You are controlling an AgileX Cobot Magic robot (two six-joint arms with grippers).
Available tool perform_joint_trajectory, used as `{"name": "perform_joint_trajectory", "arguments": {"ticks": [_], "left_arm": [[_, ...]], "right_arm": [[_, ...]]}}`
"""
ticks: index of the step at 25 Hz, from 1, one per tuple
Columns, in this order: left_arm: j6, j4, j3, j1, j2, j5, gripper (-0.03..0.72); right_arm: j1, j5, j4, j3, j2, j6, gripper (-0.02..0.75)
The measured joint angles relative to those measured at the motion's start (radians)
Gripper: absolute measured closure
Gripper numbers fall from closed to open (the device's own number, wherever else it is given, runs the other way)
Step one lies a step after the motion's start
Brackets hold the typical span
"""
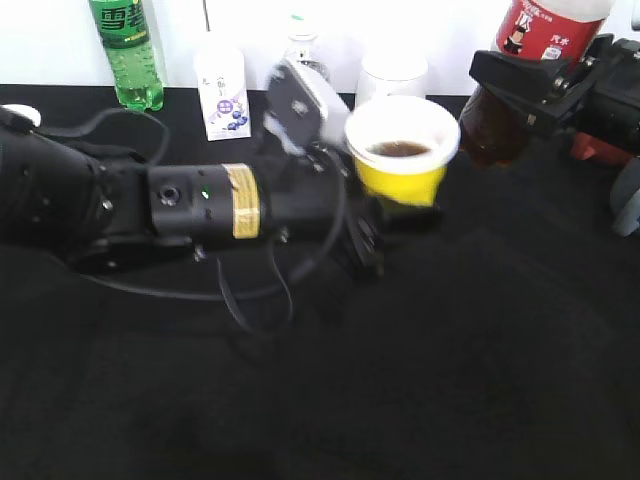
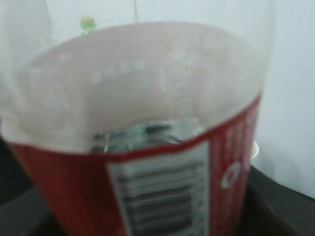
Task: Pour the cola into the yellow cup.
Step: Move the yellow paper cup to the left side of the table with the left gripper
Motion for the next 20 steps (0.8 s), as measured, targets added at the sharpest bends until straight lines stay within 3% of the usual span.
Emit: {"name": "perform_joint_trajectory", "arguments": {"ticks": [5, 13, 16, 20], "left_arm": [[0.000, -0.017, 0.013, 0.111, -0.003, 0.000, 0.242], [0.004, -0.027, 0.181, 0.342, -0.069, 0.009, 0.242], [0.132, -0.167, 0.222, 0.392, -0.069, 0.010, 0.243], [0.297, -0.377, 0.229, 0.399, -0.055, -0.011, 0.243]], "right_arm": [[0.000, 0.000, 0.000, 0.001, -0.001, 0.003, 0.237], [0.000, -0.001, 0.000, 0.001, -0.002, 0.004, 0.237], [0.000, -0.001, 0.000, 0.001, -0.002, 0.004, 0.237], [0.000, 0.000, 0.000, 0.001, -0.002, 0.004, 0.237]]}}
